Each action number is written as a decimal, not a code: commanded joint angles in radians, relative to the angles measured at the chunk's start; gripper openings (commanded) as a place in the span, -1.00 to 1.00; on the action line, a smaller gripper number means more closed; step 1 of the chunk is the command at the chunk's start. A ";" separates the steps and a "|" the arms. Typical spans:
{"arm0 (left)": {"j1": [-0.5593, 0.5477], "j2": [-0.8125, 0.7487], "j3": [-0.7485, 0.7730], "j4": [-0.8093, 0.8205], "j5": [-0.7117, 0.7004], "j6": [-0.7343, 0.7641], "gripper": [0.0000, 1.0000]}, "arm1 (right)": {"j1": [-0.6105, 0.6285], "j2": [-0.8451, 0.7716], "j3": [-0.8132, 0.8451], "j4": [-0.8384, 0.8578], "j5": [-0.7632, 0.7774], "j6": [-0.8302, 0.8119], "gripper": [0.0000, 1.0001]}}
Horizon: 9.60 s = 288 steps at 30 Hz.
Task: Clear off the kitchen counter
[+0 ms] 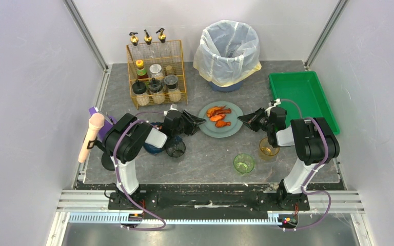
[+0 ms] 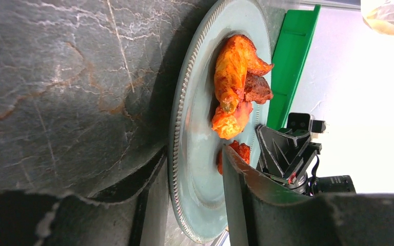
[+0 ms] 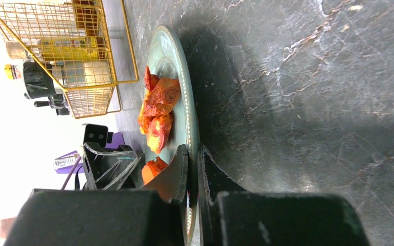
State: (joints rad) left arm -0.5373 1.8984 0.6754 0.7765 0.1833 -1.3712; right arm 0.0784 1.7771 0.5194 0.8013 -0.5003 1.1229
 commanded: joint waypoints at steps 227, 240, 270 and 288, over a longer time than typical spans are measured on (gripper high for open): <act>0.125 -1.125 0.176 -1.346 -0.524 1.085 0.95 | -0.428 0.068 0.573 -0.425 0.464 0.013 -0.08; 0.126 -1.172 0.173 -1.343 -0.512 1.080 0.95 | -0.453 0.018 0.564 -0.741 0.520 -0.195 0.57; 0.126 -1.183 0.061 -1.473 -0.551 0.633 0.90 | -0.043 -0.656 0.128 -0.555 0.306 -0.591 0.96; 0.124 -1.159 -0.260 -1.307 -0.657 0.280 0.54 | 0.095 -0.717 -0.045 -0.439 0.147 -0.604 0.90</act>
State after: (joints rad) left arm -0.4164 0.7090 0.4549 -0.6525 -0.4290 -0.9478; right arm 0.1654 1.0786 0.4801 0.2951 -0.3244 0.5339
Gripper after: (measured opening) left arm 0.795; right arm 0.957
